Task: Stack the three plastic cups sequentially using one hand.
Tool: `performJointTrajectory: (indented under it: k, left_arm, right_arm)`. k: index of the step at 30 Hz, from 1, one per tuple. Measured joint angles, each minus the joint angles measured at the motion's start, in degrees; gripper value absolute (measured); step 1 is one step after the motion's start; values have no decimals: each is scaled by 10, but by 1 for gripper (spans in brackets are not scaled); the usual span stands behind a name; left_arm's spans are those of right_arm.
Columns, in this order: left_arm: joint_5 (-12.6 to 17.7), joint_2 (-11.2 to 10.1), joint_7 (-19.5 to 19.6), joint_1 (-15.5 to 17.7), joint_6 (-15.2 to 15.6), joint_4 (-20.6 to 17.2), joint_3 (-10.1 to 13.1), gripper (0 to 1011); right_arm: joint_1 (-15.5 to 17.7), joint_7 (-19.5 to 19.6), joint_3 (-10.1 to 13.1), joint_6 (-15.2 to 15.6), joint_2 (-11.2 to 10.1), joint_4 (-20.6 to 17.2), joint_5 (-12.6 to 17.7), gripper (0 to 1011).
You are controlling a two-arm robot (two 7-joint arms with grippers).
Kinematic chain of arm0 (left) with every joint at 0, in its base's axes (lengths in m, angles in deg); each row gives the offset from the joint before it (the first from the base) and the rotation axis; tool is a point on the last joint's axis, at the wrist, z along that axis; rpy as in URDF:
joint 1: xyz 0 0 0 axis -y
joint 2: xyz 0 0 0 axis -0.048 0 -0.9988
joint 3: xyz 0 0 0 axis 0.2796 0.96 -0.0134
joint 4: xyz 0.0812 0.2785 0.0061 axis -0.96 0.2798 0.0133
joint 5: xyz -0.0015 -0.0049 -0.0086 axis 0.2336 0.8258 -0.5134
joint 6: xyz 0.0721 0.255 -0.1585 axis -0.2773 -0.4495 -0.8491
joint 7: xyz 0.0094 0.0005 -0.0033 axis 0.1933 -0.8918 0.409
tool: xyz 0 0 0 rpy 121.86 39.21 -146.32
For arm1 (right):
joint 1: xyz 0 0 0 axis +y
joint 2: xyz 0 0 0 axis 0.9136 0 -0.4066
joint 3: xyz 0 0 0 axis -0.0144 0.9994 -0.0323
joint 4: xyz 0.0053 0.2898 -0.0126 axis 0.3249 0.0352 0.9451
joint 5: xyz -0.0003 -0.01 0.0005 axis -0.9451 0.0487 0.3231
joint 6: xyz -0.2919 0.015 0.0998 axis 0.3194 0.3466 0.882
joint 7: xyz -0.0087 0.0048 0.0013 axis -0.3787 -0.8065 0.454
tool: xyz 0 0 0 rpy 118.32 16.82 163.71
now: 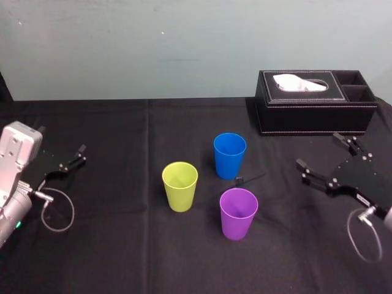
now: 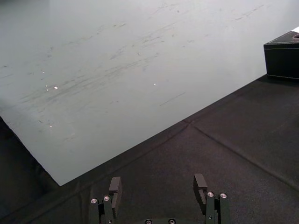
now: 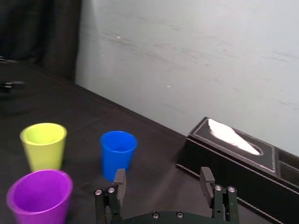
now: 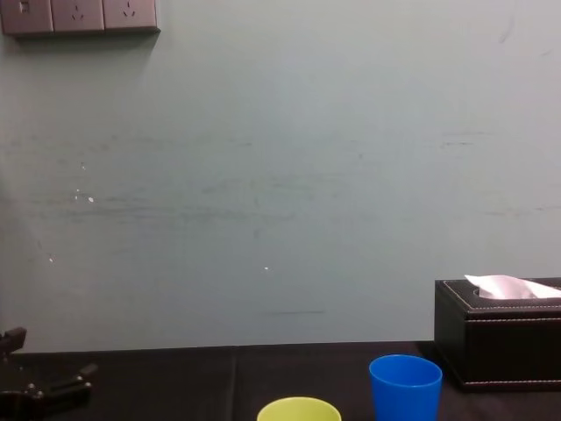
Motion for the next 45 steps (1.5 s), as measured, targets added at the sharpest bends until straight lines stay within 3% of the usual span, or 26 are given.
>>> performJointTrajectory:
  k: [11,22,32,45]
  left_arm:
    - [0,0,0,0,0,0,0,1010]
    - [0,0,0,0,0,0,0,1010]
    - [0,0,0,0,0,0,0,1010]
    - [0,0,0,0,0,0,0,1010]
  right_arm:
    - [64,-57,36,26,-32,-47,49,1003]
    - [99,-106,45,47,-35,-56,82,1003]
    - [109,-125,34,54,-19,-53,68,1003]
    - [97,-135,13,64,9,-40,34,1003]
